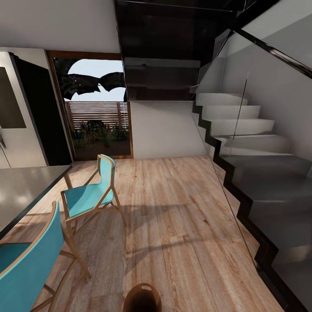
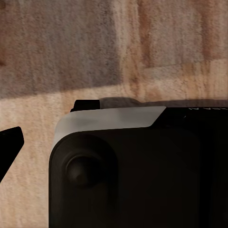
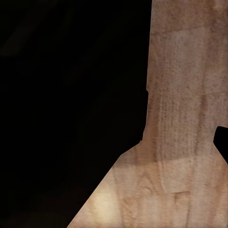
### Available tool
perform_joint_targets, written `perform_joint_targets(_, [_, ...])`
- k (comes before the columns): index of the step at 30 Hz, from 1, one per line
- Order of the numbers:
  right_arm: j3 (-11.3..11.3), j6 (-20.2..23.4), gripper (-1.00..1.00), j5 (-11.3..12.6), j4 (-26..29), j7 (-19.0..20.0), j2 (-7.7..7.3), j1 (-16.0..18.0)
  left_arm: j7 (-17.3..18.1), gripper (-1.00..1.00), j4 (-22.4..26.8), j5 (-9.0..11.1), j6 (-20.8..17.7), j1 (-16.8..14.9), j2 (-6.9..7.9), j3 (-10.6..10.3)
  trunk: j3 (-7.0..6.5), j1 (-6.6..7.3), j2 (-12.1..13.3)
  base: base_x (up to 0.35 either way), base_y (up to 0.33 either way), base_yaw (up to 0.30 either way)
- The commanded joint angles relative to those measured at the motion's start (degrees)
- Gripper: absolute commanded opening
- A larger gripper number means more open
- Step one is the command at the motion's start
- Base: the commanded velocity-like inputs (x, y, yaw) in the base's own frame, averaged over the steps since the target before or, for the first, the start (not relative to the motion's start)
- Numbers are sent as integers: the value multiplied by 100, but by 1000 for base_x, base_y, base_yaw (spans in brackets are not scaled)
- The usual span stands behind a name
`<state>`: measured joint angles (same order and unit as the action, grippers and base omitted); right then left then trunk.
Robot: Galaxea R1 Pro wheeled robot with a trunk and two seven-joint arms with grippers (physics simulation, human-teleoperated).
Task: Put the three can of soda from the living room inside the tash can in the kitchen.
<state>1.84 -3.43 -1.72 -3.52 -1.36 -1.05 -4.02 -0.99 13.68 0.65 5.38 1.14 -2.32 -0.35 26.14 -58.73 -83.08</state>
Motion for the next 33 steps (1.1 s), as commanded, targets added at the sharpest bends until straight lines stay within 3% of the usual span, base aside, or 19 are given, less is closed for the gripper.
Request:
perform_joint_targets(1, [0,0,100,0,0,0,0,0,0,100,0,0,0,0,0,0,0,0,0,0,0,0])
perform_joint_targets(33, [0,0,100,0,0,0,0,0,0,100,0,0,0,0,0,0,0,0,0,0,0,0])
